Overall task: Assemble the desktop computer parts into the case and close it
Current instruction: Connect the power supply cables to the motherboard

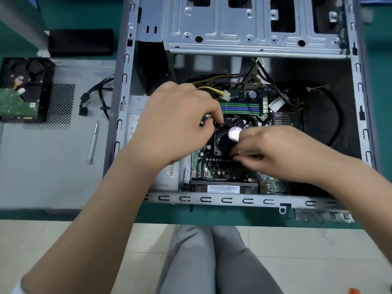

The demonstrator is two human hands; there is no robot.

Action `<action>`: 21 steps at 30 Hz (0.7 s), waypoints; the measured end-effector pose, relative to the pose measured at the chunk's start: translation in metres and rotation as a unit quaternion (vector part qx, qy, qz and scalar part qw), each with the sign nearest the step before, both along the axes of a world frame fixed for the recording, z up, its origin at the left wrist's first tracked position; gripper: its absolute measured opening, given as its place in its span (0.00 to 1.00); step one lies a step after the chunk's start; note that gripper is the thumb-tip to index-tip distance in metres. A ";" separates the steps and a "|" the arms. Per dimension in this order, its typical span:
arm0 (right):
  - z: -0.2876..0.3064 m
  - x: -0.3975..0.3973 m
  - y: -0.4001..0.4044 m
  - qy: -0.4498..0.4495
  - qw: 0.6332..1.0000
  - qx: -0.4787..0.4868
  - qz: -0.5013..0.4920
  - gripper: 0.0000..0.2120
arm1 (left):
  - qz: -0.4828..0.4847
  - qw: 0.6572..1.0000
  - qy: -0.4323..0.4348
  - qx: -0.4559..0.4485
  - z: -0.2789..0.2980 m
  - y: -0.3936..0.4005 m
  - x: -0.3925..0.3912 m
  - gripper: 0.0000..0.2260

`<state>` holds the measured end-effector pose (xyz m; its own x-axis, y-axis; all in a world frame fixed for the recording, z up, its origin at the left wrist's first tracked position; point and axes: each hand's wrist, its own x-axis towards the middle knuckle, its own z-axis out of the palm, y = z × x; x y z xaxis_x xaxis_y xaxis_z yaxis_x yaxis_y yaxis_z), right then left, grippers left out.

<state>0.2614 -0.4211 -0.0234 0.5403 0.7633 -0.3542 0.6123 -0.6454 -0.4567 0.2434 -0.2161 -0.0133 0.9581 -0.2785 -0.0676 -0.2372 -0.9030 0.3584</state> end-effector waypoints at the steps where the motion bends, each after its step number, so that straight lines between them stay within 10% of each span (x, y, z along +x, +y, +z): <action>1: 0.001 0.004 0.003 0.010 1.000 0.013 -0.002 0.12 | -0.008 1.000 0.001 0.010 0.001 0.000 0.000 0.09; 16: 0.005 0.011 0.054 0.094 0.961 0.183 -0.183 0.12 | 0.035 0.997 -0.016 -0.063 0.006 0.002 -0.001 0.15; 21: 0.006 0.028 0.033 0.238 0.887 0.279 -0.281 0.15 | -0.014 1.000 -0.012 0.010 0.004 0.000 0.000 0.26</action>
<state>0.2895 -0.3882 -0.0174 0.7819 0.5488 -0.2958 -0.0824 -0.3793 -0.9216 0.2438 -0.2160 -0.0093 0.9515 -0.3034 -0.0500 -0.2702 -0.9026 0.3350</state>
